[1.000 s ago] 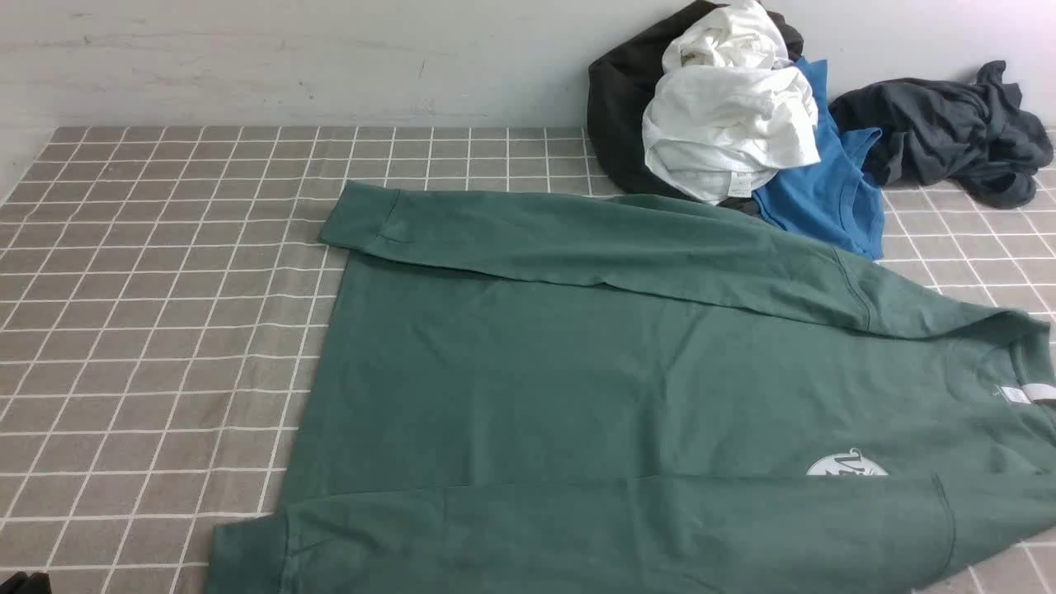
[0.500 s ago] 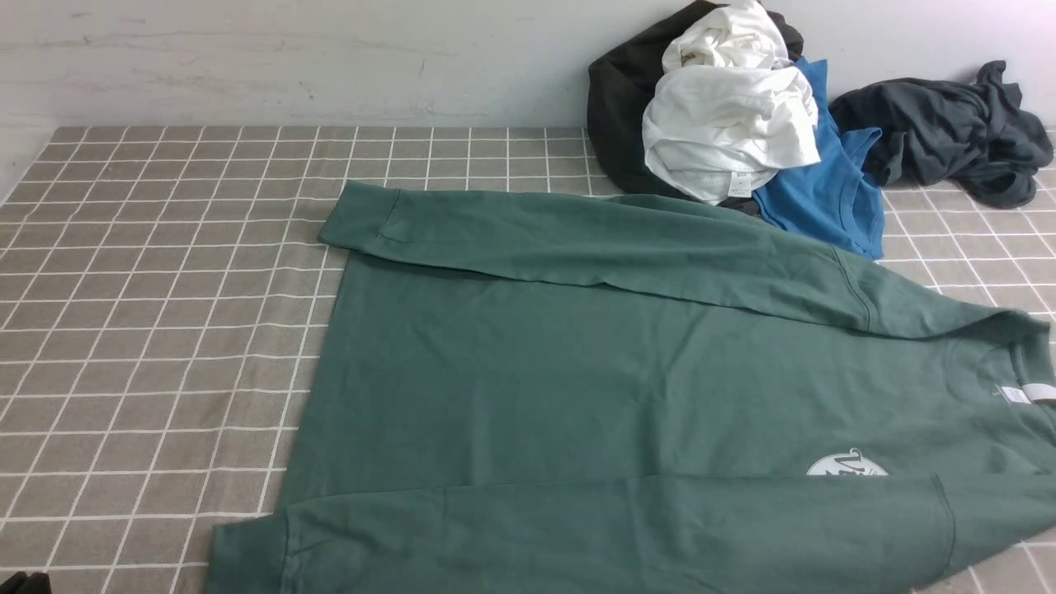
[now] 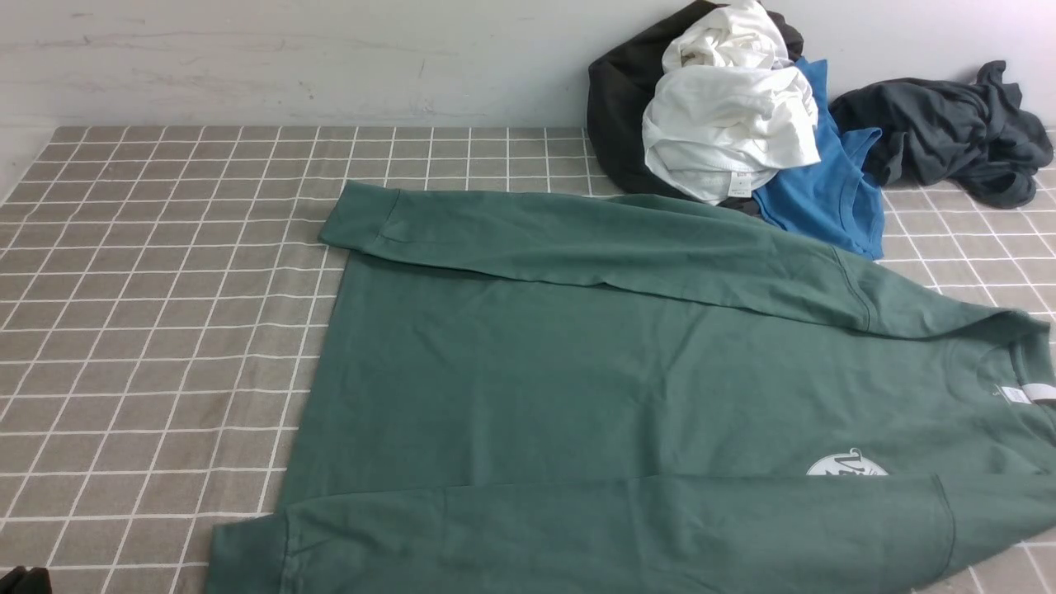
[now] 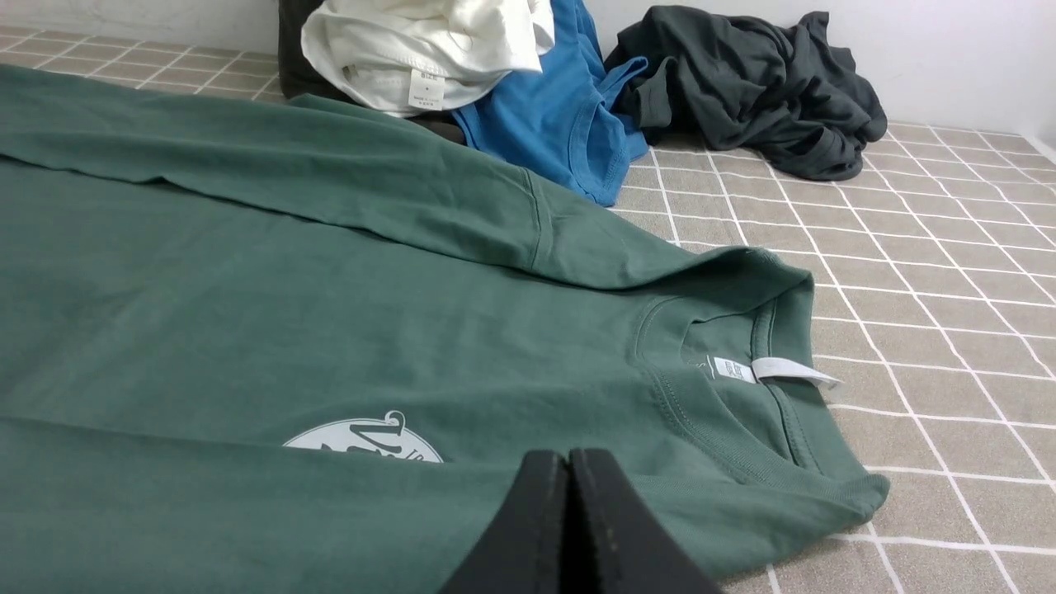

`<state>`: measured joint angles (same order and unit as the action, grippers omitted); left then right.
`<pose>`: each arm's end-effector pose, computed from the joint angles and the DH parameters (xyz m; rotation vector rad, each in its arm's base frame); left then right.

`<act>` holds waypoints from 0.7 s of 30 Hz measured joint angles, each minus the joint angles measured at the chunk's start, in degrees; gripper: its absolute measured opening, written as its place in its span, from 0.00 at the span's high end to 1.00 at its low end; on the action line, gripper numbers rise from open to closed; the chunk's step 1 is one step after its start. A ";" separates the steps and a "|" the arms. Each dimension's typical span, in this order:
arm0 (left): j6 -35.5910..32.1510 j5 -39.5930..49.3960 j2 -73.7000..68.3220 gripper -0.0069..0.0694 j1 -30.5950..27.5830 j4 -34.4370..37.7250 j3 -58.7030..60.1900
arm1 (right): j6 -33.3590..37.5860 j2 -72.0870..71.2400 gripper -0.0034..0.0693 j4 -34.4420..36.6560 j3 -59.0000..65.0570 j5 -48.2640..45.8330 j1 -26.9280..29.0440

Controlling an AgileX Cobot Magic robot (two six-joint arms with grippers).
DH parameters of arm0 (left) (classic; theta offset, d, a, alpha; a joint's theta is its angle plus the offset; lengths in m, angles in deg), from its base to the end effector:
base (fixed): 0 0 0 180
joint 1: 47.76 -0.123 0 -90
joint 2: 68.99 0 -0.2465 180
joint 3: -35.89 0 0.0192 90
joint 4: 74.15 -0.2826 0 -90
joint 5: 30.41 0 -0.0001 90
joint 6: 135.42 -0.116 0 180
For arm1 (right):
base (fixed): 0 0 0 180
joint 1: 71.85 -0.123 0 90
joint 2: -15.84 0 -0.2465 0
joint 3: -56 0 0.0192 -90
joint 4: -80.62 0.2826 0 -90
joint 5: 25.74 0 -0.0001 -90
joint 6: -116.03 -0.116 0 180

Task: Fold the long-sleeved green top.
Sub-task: Use the left arm to clamp the cuff closest to it

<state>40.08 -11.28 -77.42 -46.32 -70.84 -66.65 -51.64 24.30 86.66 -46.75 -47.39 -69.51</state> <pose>0.1486 -0.0059 0.1684 0.0583 1.8315 -0.0182 0.1473 -0.0015 0.1651 -0.0982 1.8697 -0.0726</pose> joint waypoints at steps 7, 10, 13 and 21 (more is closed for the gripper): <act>0.00 -9.39 0.00 0.89 0.00 0.00 0.06 | 0.00 0.00 0.97 0.00 0.30 5.34 0.00; 0.00 -15.28 0.00 0.89 0.00 0.00 0.06 | 0.00 0.00 0.97 0.82 0.30 12.17 0.00; 0.00 -22.56 0.00 0.89 0.00 0.00 0.06 | -0.88 0.00 0.97 4.72 0.30 23.38 0.00; 9.87 -44.78 0.00 0.89 0.00 1.45 0.06 | -16.33 0.00 0.97 16.59 0.30 42.03 0.00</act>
<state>49.96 -56.06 -77.42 -46.32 -69.39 -66.59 -67.97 24.30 103.25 -46.45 -5.36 -69.51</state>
